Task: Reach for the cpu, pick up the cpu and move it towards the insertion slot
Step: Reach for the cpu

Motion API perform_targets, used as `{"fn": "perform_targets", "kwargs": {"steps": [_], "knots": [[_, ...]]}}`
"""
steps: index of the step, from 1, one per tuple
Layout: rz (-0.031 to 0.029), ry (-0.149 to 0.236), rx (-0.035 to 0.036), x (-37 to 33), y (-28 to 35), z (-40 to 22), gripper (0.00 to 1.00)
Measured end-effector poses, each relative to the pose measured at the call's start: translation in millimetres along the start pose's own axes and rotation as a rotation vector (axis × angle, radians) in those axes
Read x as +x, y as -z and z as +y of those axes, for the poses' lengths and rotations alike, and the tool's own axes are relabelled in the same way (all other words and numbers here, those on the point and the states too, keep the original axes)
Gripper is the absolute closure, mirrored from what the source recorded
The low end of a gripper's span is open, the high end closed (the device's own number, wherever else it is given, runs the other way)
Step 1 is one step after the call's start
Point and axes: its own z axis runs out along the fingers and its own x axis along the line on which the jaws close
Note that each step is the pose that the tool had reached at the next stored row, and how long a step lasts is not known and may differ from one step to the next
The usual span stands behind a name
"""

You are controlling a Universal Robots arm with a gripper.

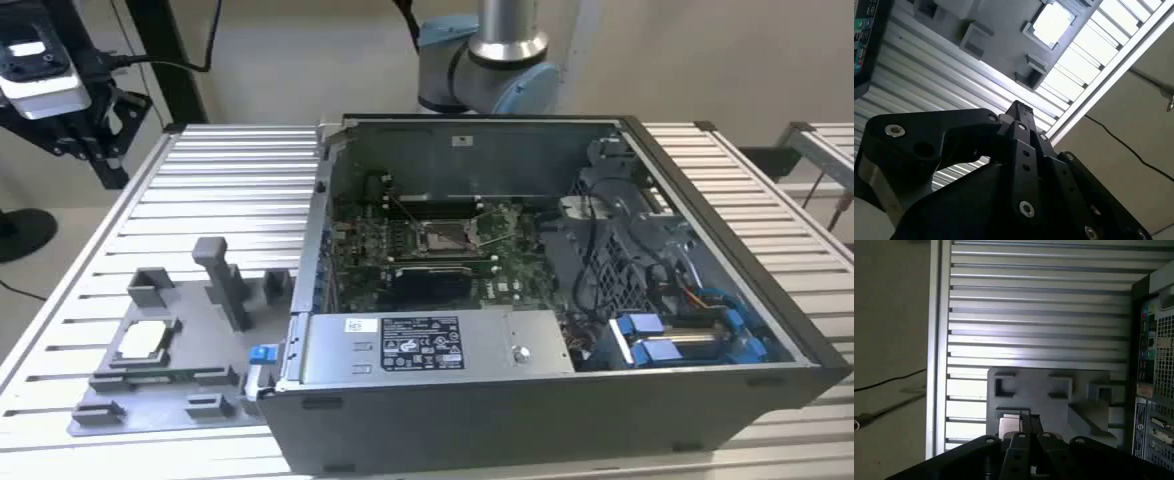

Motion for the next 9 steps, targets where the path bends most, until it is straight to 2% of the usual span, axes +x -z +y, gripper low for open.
{"fn": "perform_targets", "kwargs": {"steps": [9], "knots": [[0.0,0.0,0.0,0.0,0.0,0.0,1.0]]}}
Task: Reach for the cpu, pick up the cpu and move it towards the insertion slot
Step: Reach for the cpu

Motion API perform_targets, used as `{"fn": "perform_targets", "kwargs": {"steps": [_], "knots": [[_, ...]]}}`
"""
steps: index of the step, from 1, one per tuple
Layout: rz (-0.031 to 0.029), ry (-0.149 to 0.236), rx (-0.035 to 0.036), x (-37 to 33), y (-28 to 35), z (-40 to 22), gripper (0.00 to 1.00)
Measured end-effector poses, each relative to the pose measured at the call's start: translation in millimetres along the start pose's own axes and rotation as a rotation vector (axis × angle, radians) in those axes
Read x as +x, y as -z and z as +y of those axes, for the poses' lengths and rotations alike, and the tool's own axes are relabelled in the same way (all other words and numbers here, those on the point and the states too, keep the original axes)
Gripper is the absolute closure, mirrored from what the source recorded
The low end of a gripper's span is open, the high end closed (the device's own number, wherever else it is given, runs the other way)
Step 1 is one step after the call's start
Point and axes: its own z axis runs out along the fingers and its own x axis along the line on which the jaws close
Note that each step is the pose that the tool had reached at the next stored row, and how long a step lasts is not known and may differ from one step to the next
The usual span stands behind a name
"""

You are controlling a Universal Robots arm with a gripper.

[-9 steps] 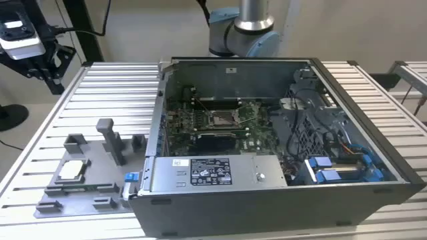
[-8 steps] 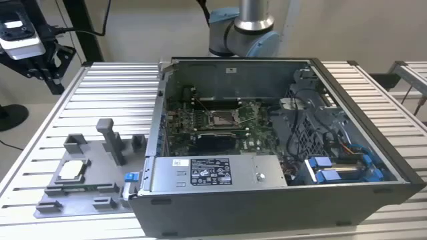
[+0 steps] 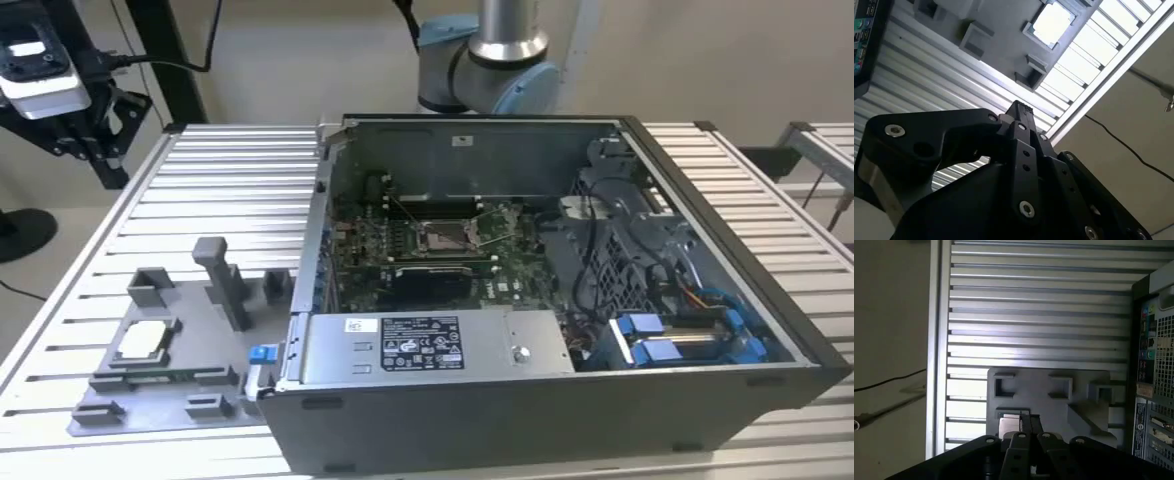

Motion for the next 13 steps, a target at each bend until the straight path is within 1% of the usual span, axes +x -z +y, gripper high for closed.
{"fn": "perform_targets", "kwargs": {"steps": [4,6,10,11,13], "knots": [[0.0002,0.0,0.0001,0.0,0.1,-0.3,1.0],[0.0002,0.0,-0.0006,0.5,0.1,-2.9,1.0],[-0.0001,0.0,-0.0043,2.2,0.1,-18.2,1.0],[-0.0001,0.0,-0.0048,2.9,0.0,-21.4,1.0],[-0.0001,0.0,-0.0053,5.3,-0.2,-25.3,1.0]]}}
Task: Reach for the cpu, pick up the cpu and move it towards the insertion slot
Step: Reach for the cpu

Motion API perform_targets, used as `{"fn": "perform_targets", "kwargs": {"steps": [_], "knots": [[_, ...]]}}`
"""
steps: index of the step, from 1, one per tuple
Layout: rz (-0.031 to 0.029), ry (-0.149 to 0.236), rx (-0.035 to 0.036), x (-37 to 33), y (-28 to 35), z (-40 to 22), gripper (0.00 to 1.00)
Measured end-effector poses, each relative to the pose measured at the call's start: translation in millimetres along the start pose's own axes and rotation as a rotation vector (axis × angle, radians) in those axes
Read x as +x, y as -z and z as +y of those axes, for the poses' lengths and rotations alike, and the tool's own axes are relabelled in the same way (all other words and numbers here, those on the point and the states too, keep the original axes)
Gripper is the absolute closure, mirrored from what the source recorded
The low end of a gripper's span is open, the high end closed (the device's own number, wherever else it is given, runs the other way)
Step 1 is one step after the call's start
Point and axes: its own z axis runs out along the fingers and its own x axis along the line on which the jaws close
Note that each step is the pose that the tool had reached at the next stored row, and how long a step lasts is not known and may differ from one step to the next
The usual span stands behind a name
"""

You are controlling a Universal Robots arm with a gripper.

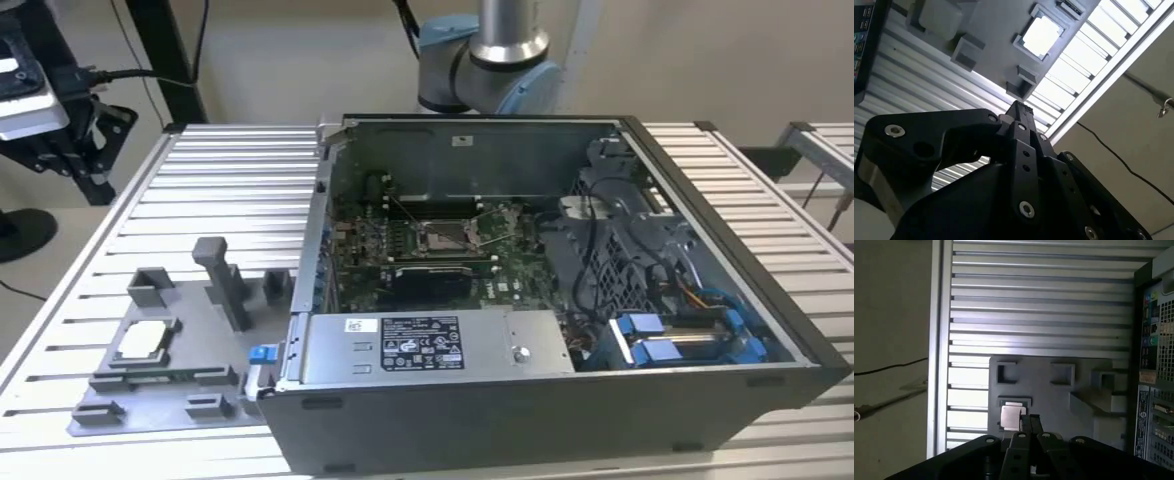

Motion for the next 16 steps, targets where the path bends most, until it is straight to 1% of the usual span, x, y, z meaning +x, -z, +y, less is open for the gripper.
{"fn": "perform_targets", "kwargs": {"steps": [3,13,14,16], "knots": [[0.0,0.0,-0.0002,3.3,-0.4,-3.3,1.0],[0.0,0.0,-0.0003,3.6,-0.5,-3.5,1.0],[0.0,0.0,-0.0003,3.5,-0.5,-3.5,0.0],[0.0,0.0,-0.0003,3.6,-0.5,-3.5,0.0]]}}
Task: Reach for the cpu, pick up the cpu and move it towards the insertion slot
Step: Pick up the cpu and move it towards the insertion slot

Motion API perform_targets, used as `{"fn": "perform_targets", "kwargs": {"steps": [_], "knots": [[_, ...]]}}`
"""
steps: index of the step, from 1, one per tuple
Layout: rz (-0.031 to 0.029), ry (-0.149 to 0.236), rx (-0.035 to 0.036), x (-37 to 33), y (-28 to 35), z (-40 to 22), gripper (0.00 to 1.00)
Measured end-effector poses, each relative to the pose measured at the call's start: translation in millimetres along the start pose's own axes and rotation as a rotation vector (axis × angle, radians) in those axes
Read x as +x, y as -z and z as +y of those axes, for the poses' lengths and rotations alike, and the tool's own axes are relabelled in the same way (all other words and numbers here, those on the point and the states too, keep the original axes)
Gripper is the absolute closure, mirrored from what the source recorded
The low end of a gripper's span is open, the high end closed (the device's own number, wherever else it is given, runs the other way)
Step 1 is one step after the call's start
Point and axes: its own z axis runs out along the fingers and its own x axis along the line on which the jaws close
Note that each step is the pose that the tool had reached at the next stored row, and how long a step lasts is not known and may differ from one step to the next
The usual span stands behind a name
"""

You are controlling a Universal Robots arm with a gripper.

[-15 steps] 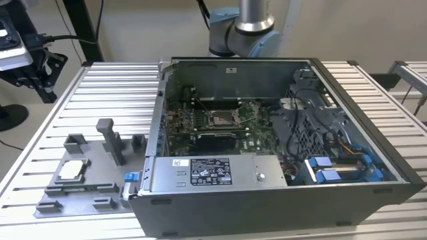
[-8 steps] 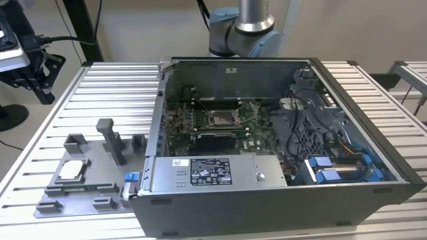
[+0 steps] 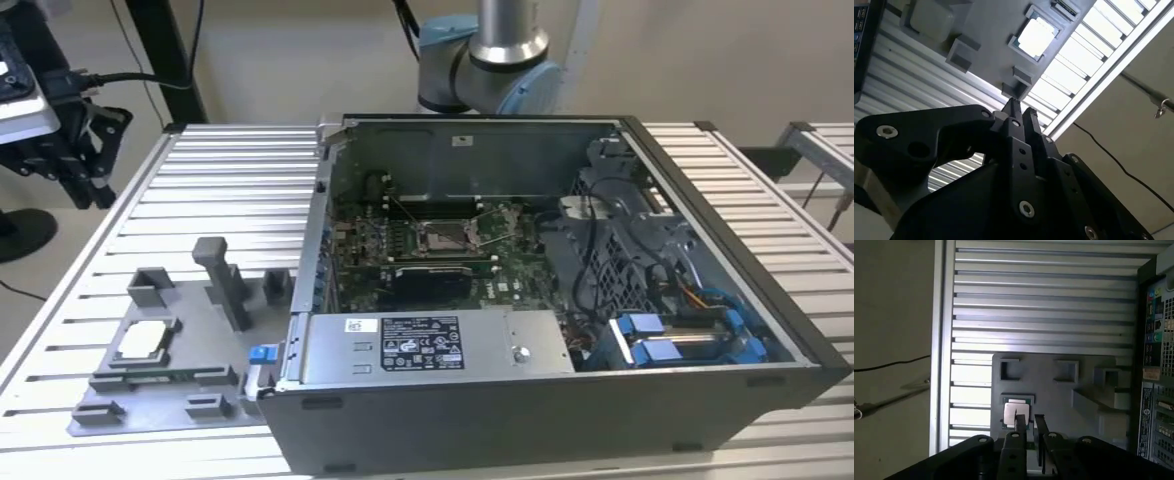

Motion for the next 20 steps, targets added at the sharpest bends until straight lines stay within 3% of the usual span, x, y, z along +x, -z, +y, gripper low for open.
{"fn": "perform_targets", "kwargs": {"steps": [8,20], "knots": [[0.0001,0.0,0.0001,0.0,0.0,0.0,0.0],[0.0,0.0,0.0,0.0,-9.9,-0.5,0.0]]}}
